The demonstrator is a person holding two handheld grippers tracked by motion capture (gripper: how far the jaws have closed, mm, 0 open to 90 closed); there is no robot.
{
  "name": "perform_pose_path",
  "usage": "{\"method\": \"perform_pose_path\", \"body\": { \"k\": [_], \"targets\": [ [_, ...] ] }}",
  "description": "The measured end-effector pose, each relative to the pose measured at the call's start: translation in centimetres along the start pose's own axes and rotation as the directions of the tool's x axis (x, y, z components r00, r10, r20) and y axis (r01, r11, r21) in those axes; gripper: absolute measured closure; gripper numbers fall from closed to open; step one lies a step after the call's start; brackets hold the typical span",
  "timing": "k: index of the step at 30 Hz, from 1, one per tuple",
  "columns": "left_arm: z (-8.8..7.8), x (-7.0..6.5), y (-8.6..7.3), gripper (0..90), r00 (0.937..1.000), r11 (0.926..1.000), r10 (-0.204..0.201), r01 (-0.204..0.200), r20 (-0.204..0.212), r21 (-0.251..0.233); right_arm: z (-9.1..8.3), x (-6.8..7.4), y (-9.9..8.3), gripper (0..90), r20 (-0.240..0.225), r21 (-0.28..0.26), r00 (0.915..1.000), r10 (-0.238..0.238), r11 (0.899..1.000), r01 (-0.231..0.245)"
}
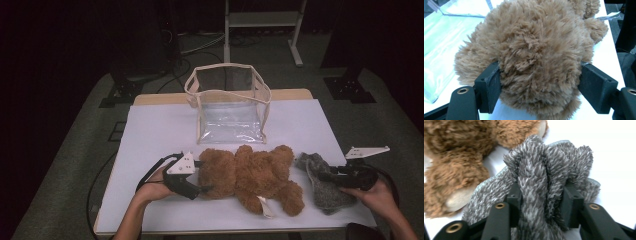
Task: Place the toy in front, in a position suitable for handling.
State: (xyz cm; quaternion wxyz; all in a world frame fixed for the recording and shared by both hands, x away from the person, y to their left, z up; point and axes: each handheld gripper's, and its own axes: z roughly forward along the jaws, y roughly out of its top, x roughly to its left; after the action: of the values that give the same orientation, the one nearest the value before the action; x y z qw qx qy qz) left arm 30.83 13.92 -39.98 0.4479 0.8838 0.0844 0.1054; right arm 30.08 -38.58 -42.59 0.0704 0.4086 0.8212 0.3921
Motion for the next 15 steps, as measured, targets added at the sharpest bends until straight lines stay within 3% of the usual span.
{"method": "perform_pose_path", "body": {
  "k": [4,15],
  "targets": [
    [-0.6,0.2,0.0,23.3,0.9999,0.9999,-0.003,0.003,-0.011,-0.011,-0.4,0.4,0.1,45.3,-0.012,-0.008,0.9997,-0.019,1.000,0.019],
    [-2.1,0.7,0.0,19.0,0.9988,0.9995,-0.013,0.011,-0.048,-0.031,-2.5,0.7,1.4,40.3,-0.017,-0.066,0.9989,-0.043,0.997,0.042]
  ]
}}
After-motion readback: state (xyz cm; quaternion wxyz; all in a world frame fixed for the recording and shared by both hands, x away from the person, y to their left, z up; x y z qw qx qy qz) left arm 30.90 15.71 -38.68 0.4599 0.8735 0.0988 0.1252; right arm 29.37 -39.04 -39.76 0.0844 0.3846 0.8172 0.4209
